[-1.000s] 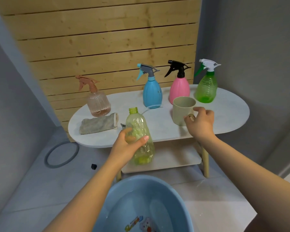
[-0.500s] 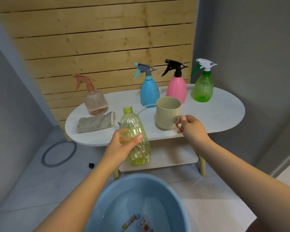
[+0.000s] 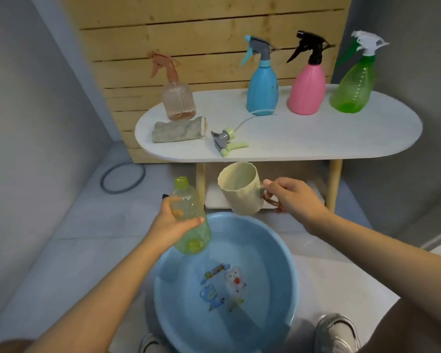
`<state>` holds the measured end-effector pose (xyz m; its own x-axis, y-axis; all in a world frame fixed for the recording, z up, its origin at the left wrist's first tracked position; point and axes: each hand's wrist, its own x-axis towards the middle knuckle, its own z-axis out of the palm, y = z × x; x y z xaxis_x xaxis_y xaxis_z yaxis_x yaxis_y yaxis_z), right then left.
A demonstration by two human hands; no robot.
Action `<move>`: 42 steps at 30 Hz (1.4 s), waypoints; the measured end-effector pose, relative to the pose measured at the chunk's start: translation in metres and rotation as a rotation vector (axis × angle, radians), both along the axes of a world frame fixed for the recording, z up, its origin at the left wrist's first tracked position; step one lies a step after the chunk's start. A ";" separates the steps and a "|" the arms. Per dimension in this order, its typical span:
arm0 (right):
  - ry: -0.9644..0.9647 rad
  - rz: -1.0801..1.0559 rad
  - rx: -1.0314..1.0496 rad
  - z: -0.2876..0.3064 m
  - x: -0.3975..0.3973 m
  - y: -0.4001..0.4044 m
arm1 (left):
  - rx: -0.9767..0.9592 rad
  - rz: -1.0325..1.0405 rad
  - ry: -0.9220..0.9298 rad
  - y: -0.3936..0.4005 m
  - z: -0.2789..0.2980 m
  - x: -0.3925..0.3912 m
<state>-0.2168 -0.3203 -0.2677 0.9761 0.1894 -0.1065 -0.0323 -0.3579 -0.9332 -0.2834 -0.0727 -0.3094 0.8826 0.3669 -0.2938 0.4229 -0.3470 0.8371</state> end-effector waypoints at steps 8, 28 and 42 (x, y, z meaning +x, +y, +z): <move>0.098 0.207 -0.429 -0.081 0.003 0.031 | -0.121 0.174 0.024 -0.006 -0.059 -0.012; -0.360 0.721 -1.364 -0.222 -0.001 0.064 | -0.083 0.375 0.181 -0.028 -0.196 -0.039; 0.181 0.480 -0.756 -0.242 0.003 0.059 | -0.090 0.394 0.151 -0.023 -0.199 -0.043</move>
